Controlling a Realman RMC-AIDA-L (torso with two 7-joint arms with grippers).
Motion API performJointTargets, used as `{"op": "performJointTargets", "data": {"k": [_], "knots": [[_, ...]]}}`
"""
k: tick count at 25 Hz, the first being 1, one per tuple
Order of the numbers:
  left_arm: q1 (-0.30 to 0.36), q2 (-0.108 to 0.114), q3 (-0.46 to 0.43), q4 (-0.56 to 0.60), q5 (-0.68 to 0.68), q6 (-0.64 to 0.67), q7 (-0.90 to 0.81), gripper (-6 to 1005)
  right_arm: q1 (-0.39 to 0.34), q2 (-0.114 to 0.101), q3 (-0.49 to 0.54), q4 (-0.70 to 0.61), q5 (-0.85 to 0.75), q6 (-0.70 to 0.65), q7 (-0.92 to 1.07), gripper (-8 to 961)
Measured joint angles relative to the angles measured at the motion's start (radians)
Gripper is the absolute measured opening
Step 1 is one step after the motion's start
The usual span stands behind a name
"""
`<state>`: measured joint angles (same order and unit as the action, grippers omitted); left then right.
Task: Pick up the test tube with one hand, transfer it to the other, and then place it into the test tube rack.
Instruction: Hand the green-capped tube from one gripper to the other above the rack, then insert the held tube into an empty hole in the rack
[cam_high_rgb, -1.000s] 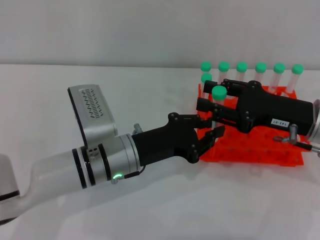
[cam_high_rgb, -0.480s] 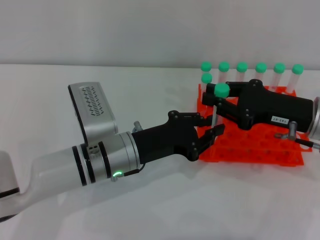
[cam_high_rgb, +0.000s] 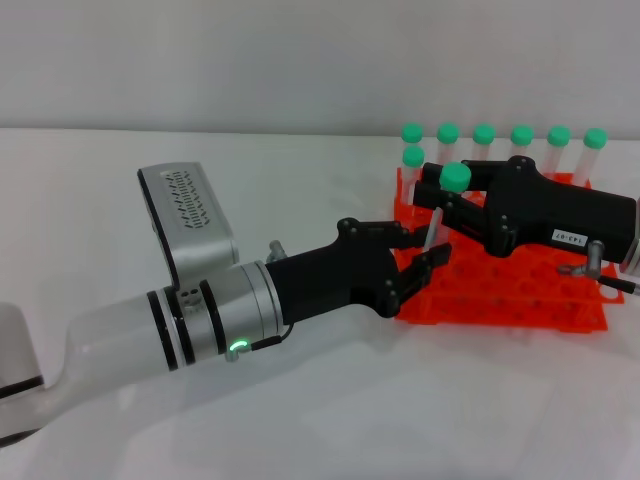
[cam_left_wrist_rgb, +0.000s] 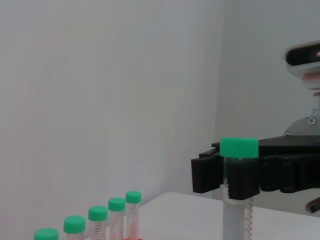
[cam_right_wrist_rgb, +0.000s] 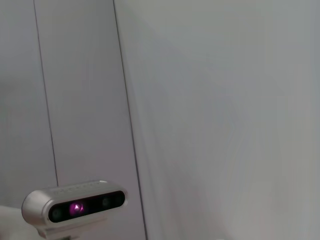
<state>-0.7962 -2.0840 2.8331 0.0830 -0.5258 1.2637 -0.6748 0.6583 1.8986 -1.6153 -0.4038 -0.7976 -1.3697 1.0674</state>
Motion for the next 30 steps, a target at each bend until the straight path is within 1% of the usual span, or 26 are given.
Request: {"op": "performJointTargets", "data": {"k": [8, 13, 16, 19, 20, 22, 26, 30], "knots": [[0.01, -0.003, -0.002, 0.003, -0.054, -0.024, 0.0, 224, -0.003, 0.003, 0.012, -0.001, 0.003, -0.003, 0.004, 204], [0.027, -0.004, -0.001, 0.021, -0.078, -0.037, 0.007, 440, -0.007, 0.008, 0.026, -0.008, 0.001, -0.005, 0.004, 203], [0.039, -0.004, -0.001, 0.025, -0.085, -0.038, 0.009, 669, -0.007, 0.01, 0.031, -0.015, 0.003, -0.004, 0.003, 207], [0.058, -0.004, -0.001, 0.026, -0.103, -0.04, 0.015, 742, -0.007, 0.018, 0.063, -0.023, 0.002, 0.003, -0.003, 210], [0.065, -0.004, -0.001, 0.027, -0.11, -0.04, 0.022, 766, -0.006, 0.024, 0.08, -0.023, 0.002, 0.007, -0.009, 212], [0.089, -0.004, -0.001, 0.033, -0.118, -0.031, 0.049, 815, -0.005, 0.031, 0.1, -0.023, 0.001, 0.013, -0.021, 214], [0.144, -0.003, -0.007, 0.058, -0.142, -0.006, 0.119, 827, 0.001, 0.038, 0.124, -0.035, 0.001, 0.063, -0.042, 219], [0.244, -0.002, -0.051, 0.078, -0.165, 0.082, 0.225, 840, 0.009, 0.056, 0.131, -0.061, 0.0, 0.161, -0.074, 224]]}}
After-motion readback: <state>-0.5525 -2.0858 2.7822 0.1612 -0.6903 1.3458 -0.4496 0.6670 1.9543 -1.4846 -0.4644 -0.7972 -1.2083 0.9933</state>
